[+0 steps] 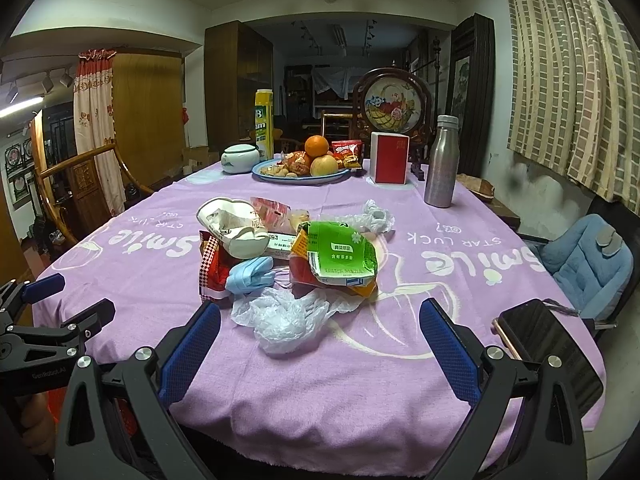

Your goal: Collect trash

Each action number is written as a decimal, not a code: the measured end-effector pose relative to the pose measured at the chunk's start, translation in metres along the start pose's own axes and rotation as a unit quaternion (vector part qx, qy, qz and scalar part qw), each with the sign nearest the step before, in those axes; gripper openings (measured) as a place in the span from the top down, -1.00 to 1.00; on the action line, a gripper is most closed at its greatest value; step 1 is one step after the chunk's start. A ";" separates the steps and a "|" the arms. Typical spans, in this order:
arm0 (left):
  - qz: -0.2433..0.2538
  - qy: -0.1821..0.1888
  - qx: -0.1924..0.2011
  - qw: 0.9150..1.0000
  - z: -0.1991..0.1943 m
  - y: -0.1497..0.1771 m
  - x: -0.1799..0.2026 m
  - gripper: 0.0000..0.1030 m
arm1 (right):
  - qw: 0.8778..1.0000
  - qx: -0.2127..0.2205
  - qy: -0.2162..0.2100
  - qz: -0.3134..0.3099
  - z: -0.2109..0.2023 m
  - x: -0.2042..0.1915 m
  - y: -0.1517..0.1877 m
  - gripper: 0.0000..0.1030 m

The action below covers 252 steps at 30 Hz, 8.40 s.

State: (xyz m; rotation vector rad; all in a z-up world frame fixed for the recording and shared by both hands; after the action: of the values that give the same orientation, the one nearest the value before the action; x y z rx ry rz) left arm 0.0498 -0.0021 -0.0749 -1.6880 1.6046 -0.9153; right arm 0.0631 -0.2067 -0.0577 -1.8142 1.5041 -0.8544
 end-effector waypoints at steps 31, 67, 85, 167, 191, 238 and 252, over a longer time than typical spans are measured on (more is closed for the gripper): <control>-0.002 0.058 -0.099 0.993 0.129 -0.044 0.017 -0.89 | 1.000 0.022 0.004 0.010 0.070 0.041 -0.023 -0.89; 0.005 0.174 -0.127 0.976 0.107 -0.034 0.014 0.00 | 0.998 0.047 -0.037 0.031 0.084 0.033 -0.034 -0.89; -0.021 0.138 -0.118 0.983 0.104 -0.018 -0.020 -0.49 | 0.996 -0.007 -0.067 0.053 0.138 0.042 -0.064 -0.89; -0.261 -0.163 -0.073 0.949 -0.063 0.122 -0.410 -0.87 | 0.867 -0.017 -0.430 -0.252 0.010 -0.449 -0.060 -0.88; -0.135 -0.062 -0.077 0.986 -0.028 0.051 -0.247 -0.87 | 0.951 0.077 -0.287 -0.083 0.019 -0.197 -0.091 -0.88; -0.049 0.193 -0.216 0.956 0.200 -0.061 0.029 -0.86 | 0.977 0.011 -0.125 0.170 0.147 0.084 -0.041 -0.89; -0.082 0.244 -0.170 0.951 0.183 -0.074 0.022 -0.52 | 0.985 -0.024 -0.128 0.110 0.159 0.043 -0.049 -0.89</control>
State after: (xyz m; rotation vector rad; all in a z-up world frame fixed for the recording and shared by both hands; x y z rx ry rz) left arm 0.2431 -0.0237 -0.1152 -1.9561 2.0621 -1.2740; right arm 0.2251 -0.2321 -0.1095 -1.6802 1.5303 -0.4624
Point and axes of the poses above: each gripper's, at about its wrist camera, not at the fingertips, and z roughly the way its jaws point, x to its right, y to its underside, the point moved 8 cm from there along z, roughly the way its jaws point, and after that the axes turned 8 degrees about -z, right-handed, at the moved point
